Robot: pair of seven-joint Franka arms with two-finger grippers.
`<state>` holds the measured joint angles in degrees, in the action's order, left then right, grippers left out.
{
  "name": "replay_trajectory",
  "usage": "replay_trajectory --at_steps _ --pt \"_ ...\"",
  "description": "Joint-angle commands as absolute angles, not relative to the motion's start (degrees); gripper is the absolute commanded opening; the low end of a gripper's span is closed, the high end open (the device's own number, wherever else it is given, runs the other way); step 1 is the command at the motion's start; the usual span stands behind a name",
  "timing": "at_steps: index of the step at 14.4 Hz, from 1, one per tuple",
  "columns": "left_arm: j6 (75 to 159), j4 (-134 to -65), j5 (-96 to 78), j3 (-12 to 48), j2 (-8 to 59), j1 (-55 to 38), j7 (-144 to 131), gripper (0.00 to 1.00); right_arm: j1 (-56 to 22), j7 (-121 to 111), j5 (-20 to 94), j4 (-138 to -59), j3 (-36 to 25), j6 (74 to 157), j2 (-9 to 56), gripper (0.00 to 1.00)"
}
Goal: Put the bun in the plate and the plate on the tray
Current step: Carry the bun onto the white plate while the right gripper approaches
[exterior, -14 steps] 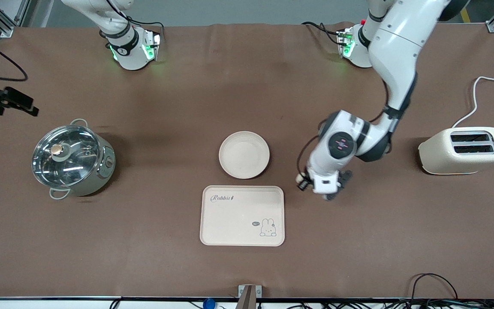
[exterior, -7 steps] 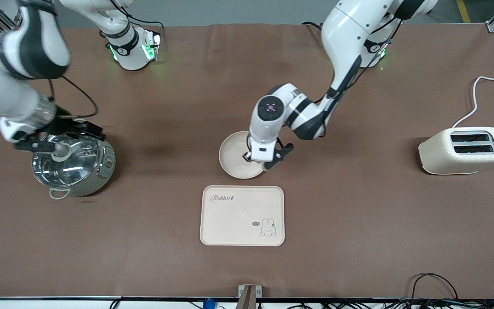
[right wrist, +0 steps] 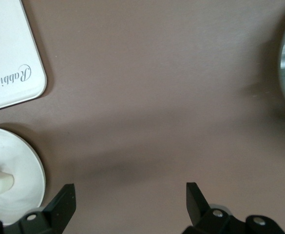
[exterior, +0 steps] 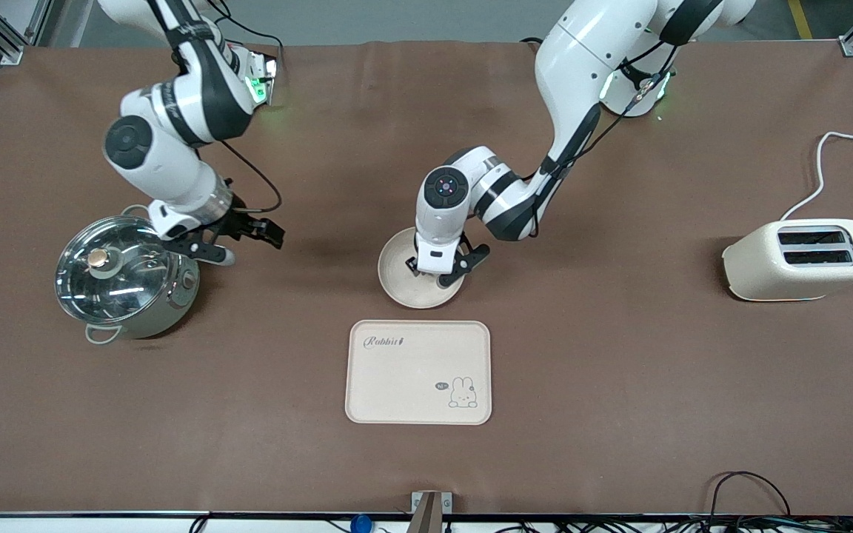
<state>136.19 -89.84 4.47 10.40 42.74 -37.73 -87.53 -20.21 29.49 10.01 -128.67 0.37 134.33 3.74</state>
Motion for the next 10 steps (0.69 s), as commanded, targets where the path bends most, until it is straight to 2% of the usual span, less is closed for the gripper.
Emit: replay_trajectory --at_steps 1,5,8,10 --pt "131.2 -87.4 5.5 10.0 39.1 -36.6 -87.2 1.0 -24.3 36.6 10.7 -129.7 -0.4 140.2 7.4 1.0" --pt "114.6 -82.2 7.5 9.9 31.1 -30.7 -79.8 1.0 -27.9 41.8 10.6 -129.6 -0.4 143.0 10.7 1.0" --pt "107.1 -82.2 7.6 9.9 23.6 -23.2 -64.7 1.0 -32.0 48.9 10.6 -128.9 -0.4 147.8 14.9 1.0" --pt "103.7 -82.2 7.6 9.9 18.7 -17.3 -53.7 1.0 -33.8 50.3 10.5 -127.4 -0.4 147.9 16.5 1.0"
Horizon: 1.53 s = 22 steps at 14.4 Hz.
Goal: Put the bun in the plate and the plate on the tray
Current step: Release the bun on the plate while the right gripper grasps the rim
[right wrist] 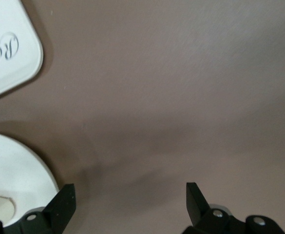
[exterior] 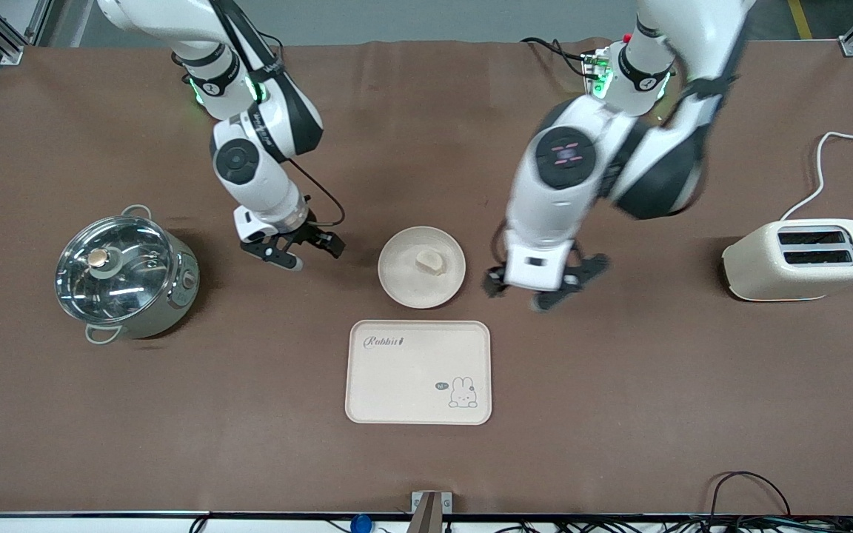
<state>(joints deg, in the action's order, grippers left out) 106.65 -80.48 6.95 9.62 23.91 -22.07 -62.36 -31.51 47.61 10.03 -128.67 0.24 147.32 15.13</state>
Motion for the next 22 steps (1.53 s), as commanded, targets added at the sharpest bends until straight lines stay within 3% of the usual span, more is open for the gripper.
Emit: replay_trajectory --at_steps 1,4,8,10,12,14,15,16,18,20,22 --pt "102.3 -82.2 7.5 10.0 16.7 -14.5 -48.3 1.0 -34.3 50.3 10.5 -127.3 -0.4 148.0 16.6 1.0" --pt "97.5 -82.2 7.4 10.0 11.4 -6.9 -31.7 1.0 -37.0 50.3 10.3 -124.1 -0.5 148.2 19.0 1.0" --pt "91.0 -82.4 6.6 10.1 6.5 1.0 -15.3 1.0 -40.7 53.6 10.1 -117.8 -0.7 151.6 26.7 0.99" --pt "88.8 -82.4 6.4 10.2 5.2 3.5 -12.4 1.0 -40.8 53.4 8.9 -116.5 -0.8 152.2 28.2 0.88" --pt "87.4 -83.0 4.8 10.0 3.2 4.5 -12.1 1.0 -40.3 53.3 4.4 -115.7 -0.8 152.1 29.5 0.84" --pt "86.8 -86.3 2.8 9.9 -0.1 5.2 -11.9 1.0 -40.2 53.6 1.7 -115.1 -0.8 152.4 30.8 0.71" --pt "86.8 -88.6 2.4 9.9 -1.8 5.4 -10.7 1.0 -40.1 53.6 1.5 -115.0 -0.8 152.4 30.8 0.59" --pt "86.8 -89.8 2.4 9.9 -3.0 5.8 -10.2 1.0 -40.1 53.5 1.5 -115.0 -0.8 152.3 30.8 0.4" --pt "85.4 -90.2 2.3 9.9 -3.5 5.9 -10.1 1.0 -40.0 53.6 1.5 -115.1 -0.7 152.3 30.8 0.14" --pt "85.4 -89.8 2.3 10.0 -3.3 5.7 -10.1 1.0 -40.1 53.6 1.5 -115.1 -0.7 152.3 30.8 0.0" --pt "85.4 -89.8 1.6 10.1 -3.3 5.5 -10.0 1.0 -40.0 53.6 1.5 -115.1 -0.7 152.3 30.8 0.0"
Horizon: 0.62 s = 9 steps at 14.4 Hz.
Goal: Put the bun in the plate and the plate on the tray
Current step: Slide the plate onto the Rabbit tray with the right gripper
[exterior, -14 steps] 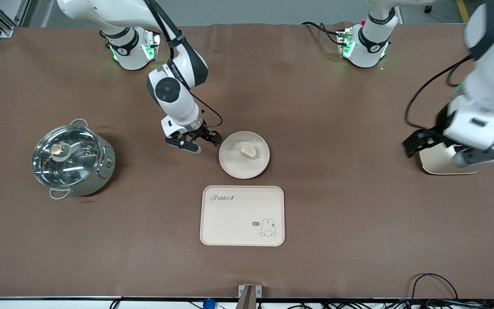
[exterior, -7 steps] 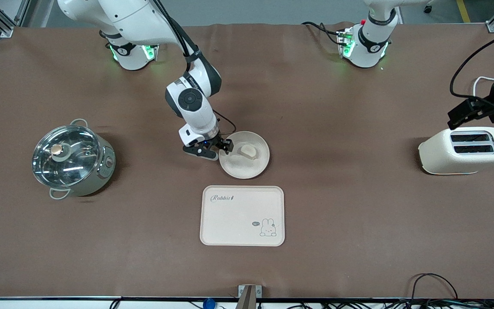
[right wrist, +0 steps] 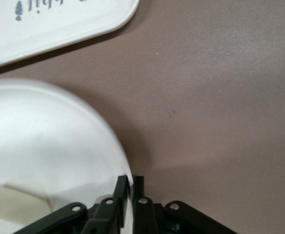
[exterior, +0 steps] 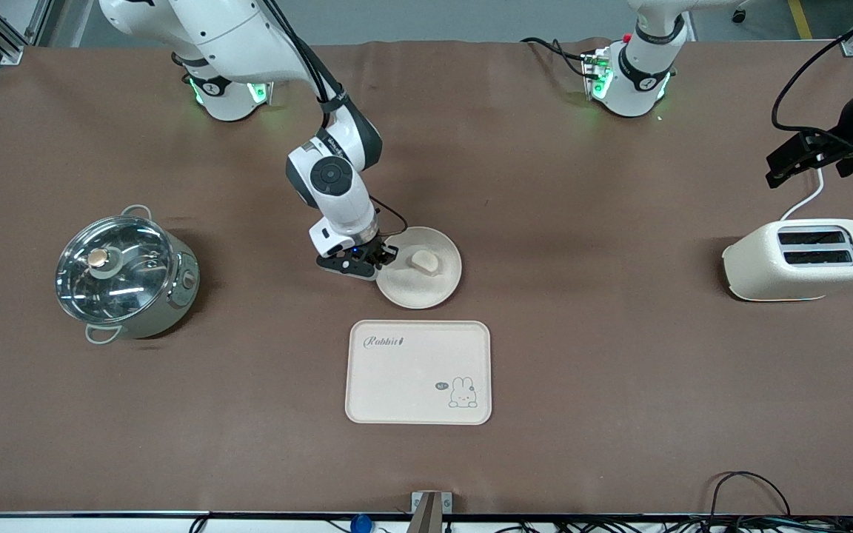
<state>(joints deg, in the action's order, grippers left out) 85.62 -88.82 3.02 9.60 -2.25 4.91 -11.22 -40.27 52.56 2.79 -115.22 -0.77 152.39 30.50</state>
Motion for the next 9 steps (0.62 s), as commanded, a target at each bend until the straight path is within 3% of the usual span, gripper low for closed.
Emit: replay_trajectory --at_steps 1,4,7,9 --pt "85.4 -89.8 1.3 10.1 -3.3 5.7 -10.0 1.0 -39.5 53.4 1.6 -115.0 -0.7 152.1 30.2 0.0" --pt "85.4 -89.8 1.1 10.1 -3.1 5.7 -10.0 1.0 -39.2 52.5 1.7 -114.8 -0.7 150.6 26.1 0.0" --pt "85.4 -89.8 1.2 10.1 -2.9 5.7 -9.4 1.0 -37.8 50.2 1.6 -108.3 -0.7 140.7 25.7 0.0" --pt "85.3 -89.8 1.1 10.1 -3.0 5.7 -8.5 1.0 -36.0 50.2 1.7 -104.1 -0.7 138.9 26.2 0.0"
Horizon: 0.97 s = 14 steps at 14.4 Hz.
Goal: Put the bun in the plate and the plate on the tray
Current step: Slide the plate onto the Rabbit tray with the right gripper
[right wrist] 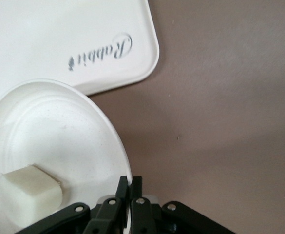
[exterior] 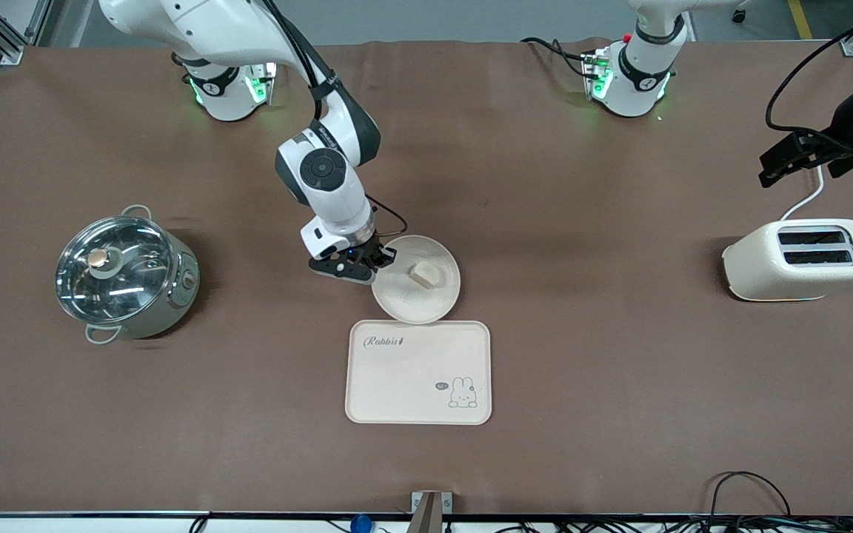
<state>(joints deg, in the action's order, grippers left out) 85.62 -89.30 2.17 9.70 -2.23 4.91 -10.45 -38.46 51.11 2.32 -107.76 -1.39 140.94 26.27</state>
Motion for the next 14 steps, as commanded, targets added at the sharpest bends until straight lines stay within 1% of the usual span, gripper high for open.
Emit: replay_trajectory --at_steps 1,4,8,10,14 --pt "85.1 -90.0 1.1 10.1 -3.1 5.7 -8.4 1.0 -34.7 50.0 1.8 -102.0 -0.7 140.1 27.3 0.0" --pt "85.1 -89.9 1.1 10.1 -3.0 5.7 -8.4 1.0 -31.4 49.8 2.6 -94.8 -0.5 146.3 35.7 0.0" --pt "85.2 -90.0 1.1 10.2 -2.7 5.5 -8.4 1.0 -28.3 49.7 8.0 -84.8 -0.3 146.9 43.6 0.0" --pt "85.3 -89.9 1.1 10.3 -2.6 5.4 -8.4 1.0 -28.0 49.7 8.0 -83.0 -0.3 147.0 45.6 0.0" --pt "85.6 -89.9 0.4 10.4 -2.1 5.4 -8.4 1.0 -29.0 50.7 8.1 -81.8 -0.3 147.0 48.2 0.0"
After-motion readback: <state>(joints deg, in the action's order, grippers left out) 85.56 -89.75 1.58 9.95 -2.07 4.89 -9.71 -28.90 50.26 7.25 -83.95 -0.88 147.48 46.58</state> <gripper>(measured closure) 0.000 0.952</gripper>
